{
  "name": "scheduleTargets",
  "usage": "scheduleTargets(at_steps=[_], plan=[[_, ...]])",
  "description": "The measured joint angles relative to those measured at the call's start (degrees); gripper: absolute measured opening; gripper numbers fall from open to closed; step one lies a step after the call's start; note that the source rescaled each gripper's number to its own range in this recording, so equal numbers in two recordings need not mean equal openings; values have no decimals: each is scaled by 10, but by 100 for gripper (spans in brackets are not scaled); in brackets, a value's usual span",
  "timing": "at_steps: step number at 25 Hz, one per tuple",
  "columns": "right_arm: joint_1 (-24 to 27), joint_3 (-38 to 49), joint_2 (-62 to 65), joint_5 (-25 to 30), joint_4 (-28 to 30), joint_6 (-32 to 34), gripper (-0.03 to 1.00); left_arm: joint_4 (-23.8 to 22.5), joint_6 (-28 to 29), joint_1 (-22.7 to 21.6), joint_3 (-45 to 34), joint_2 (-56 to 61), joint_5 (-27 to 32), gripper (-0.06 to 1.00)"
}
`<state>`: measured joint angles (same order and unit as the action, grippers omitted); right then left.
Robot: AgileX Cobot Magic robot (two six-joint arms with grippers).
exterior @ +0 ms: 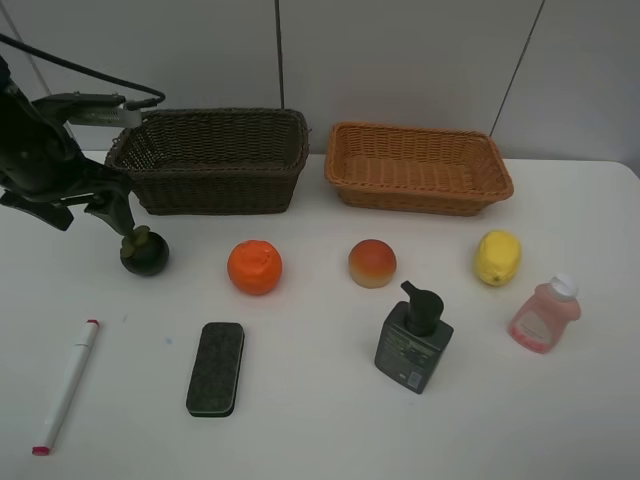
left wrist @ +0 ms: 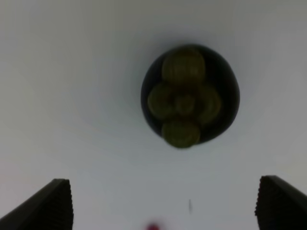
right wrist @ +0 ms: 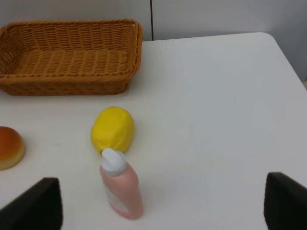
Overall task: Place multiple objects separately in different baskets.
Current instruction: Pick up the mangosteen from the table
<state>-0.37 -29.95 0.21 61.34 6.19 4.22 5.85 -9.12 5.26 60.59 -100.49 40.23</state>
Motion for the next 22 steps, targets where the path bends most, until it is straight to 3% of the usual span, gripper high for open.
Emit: scheduleTargets(at_steps=[5, 15, 22], plan=[[0, 0, 0, 0, 0, 0, 100, 3, -4, 23, 8, -60, -50, 100], [0, 0, 0, 0, 0, 0, 100, 1, -5, 24, 8, -135, -124, 100], [0, 0, 0, 0, 0, 0, 100, 7, -5, 24, 8, -154, -144, 100]])
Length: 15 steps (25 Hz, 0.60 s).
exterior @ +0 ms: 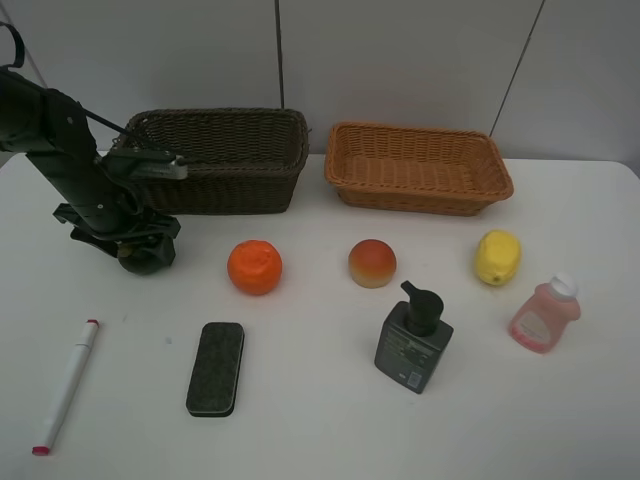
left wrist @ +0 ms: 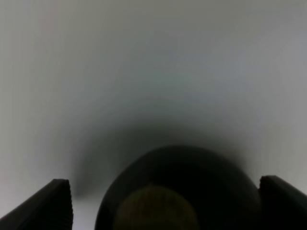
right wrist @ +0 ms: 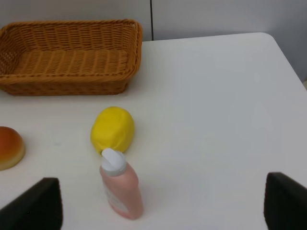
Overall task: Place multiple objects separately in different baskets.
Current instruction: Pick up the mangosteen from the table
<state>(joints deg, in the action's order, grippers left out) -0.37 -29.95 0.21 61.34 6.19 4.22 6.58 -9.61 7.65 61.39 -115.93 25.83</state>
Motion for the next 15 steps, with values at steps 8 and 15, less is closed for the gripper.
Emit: scheduleTargets(at_steps=[8, 15], plan=[[0, 0, 0, 0, 0, 0, 100, 13, -1, 0, 4, -14, -5, 76], [0, 0, 0, 0, 0, 0, 100, 26, -1, 0, 8, 3, 18, 76]])
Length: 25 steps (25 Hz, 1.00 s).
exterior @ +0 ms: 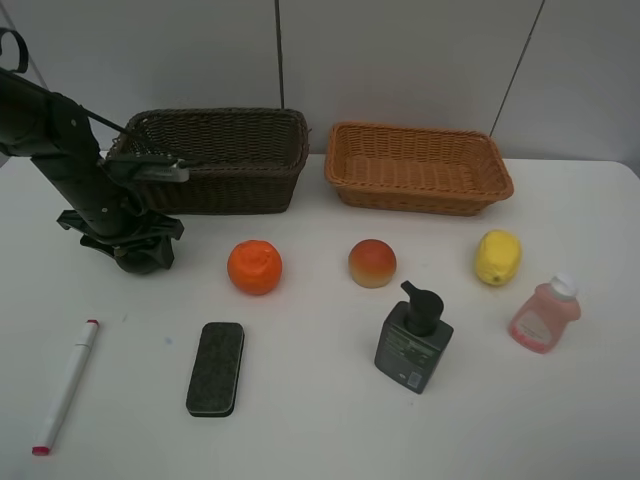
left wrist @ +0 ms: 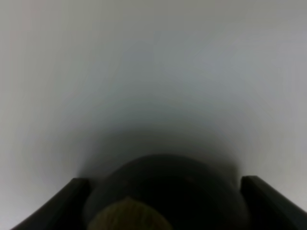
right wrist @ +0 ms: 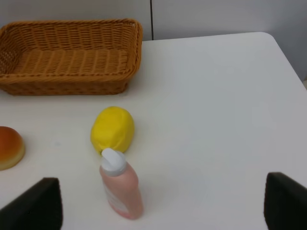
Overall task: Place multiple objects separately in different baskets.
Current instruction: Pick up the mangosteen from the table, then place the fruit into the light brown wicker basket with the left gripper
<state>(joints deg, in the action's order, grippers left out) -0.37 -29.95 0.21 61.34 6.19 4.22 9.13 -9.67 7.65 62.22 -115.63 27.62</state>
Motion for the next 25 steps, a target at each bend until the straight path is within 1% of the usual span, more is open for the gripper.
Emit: scheduleTargets(at_steps=[3, 6, 9, 14, 17, 20, 22, 25], plan=[[0, 0, 0, 0, 0, 0, 100, 21, -9, 4, 34, 26, 14, 76], [0, 0, 0, 0, 0, 0, 100, 48, -37, 32, 96, 33, 37, 76], [0, 0, 0, 0, 0, 0, 100, 63, -49, 89, 167, 25, 68, 76], [0, 0, 0, 0, 0, 0, 100, 69, -50, 202, 321, -23, 43, 76], [0, 0, 0, 0, 0, 0, 100, 71, -48, 249, 429, -84, 21, 76], [0, 0, 0, 0, 0, 0, 100, 73, -30, 272, 539, -166, -2, 76], [0, 0, 0, 0, 0, 0, 100, 73, -14, 276, 610, -227, -14, 76], [0, 0, 0, 0, 0, 0, 100, 73, 1, 276, 694, -305, -25, 76]])
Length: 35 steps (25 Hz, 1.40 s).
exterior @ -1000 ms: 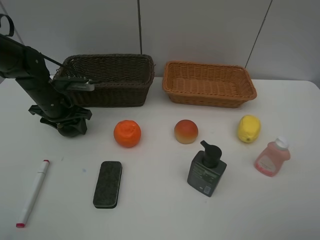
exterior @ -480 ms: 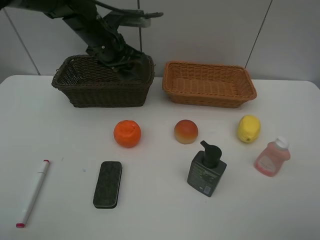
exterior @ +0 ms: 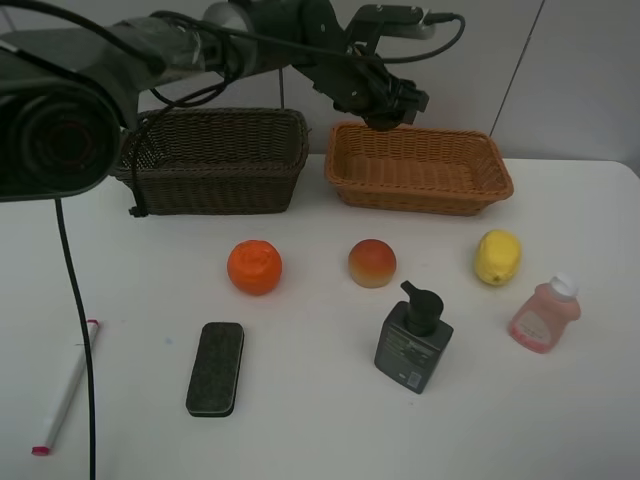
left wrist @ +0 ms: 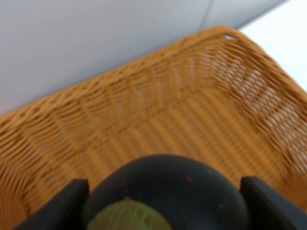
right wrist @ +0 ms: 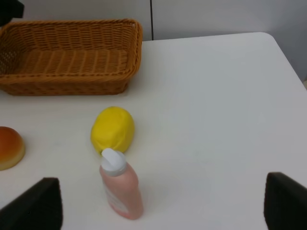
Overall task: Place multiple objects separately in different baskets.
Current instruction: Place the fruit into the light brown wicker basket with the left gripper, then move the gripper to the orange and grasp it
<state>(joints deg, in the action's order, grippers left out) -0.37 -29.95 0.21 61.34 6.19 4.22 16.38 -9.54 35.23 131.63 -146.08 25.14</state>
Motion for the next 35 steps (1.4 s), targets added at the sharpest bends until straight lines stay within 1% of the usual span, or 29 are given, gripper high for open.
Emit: scheduleTargets(at_steps=[3, 5, 8, 11, 14, 15, 17, 21, 23, 25, 27, 31, 33, 35], plan=[[0, 0, 0, 0, 0, 0, 100, -2, 1, 0, 55, -54, -5, 76], [0, 0, 0, 0, 0, 0, 100, -3, -4, 0, 72, -74, -23, 78], [0, 0, 0, 0, 0, 0, 100, -3, -5, -1, 74, -83, -29, 94], [0, 0, 0, 0, 0, 0, 100, -3, -5, -1, 74, -82, -28, 99], [0, 0, 0, 0, 0, 0, 100, -3, -5, -1, 74, -73, -10, 100], [0, 0, 0, 0, 0, 0, 100, -3, -5, -1, 74, -66, 6, 100], [0, 0, 0, 0, 0, 0, 100, -4, -5, -1, 74, -47, 56, 100], [0, 0, 0, 0, 0, 0, 100, -4, 11, -1, 75, 20, 233, 100], [0, 0, 0, 0, 0, 0, 100, -4, 27, -1, 79, 52, 342, 100], [0, 0, 0, 0, 0, 0, 100, -5, 46, -1, 80, 82, 413, 100], [0, 0, 0, 0, 0, 0, 100, -13, 60, -1, 75, 102, 435, 100], [0, 0, 0, 0, 0, 0, 100, -21, 82, 1, 56, 138, 436, 100], [0, 0, 0, 0, 0, 0, 100, -28, 85, 4, 12, 166, 436, 100], [0, 0, 0, 0, 0, 0, 100, -42, 89, 8, -55, 203, 436, 100]])
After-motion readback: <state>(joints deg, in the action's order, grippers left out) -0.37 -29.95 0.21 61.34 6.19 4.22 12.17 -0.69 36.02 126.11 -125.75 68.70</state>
